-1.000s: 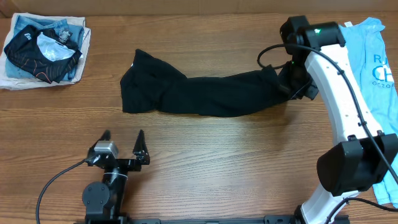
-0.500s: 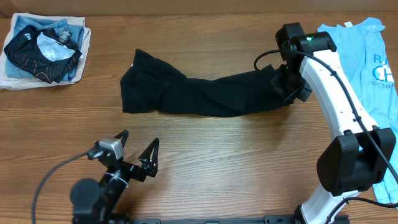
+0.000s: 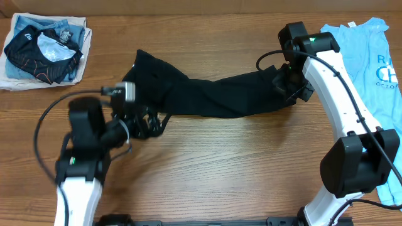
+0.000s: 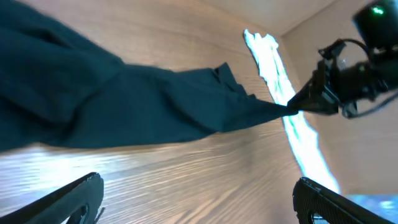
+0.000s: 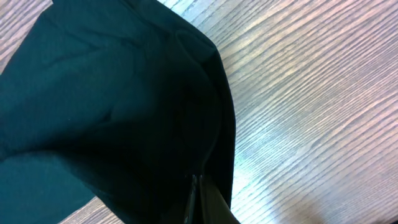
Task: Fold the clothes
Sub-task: 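Reach the left gripper to the shirt's left end and grasp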
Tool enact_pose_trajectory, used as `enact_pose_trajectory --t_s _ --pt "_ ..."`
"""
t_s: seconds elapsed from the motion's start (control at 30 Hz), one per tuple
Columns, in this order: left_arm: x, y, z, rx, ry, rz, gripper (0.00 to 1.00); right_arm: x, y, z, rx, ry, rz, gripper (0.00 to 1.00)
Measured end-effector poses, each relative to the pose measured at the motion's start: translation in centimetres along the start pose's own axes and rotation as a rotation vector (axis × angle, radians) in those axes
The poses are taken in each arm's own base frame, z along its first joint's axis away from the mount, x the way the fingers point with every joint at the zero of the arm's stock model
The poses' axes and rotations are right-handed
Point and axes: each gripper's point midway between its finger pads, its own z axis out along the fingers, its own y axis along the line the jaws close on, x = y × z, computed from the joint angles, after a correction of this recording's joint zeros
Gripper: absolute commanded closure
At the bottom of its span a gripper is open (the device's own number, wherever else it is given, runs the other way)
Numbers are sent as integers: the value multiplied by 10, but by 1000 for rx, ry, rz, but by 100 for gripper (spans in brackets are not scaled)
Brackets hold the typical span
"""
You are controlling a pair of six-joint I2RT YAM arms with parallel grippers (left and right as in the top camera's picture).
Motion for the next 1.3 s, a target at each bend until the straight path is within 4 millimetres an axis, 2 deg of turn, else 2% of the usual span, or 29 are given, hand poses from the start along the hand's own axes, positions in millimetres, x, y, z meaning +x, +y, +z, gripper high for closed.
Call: enact_pose_trajectory --t_s 0.2,0.3,0.37,0.57,0.8,1.03,1.2,1.3 --pt "16 40 42 -36 126 -282 3 -2 2 0 -7 -7 2 96" --pt "27 69 56 -134 157 -443 0 -2 2 0 -9 -10 2 96" --pt "27 84 62 -188 140 -534 0 -3 3 0 -12 -13 3 96" --pt "16 107 65 -295 40 -682 0 -5 5 0 -21 -21 5 96" --pt "-12 118 72 -299 -97 -754 3 -5 5 0 -22 -22 5 96" --pt "3 134 102 -298 -51 -834 4 -5 5 0 -22 -22 5 96" --pt "1 136 116 -260 -49 -839 5 -5 5 0 -22 -22 6 96" --pt "-3 134 117 -241 -56 -835 14 -6 6 0 -23 -23 5 96"
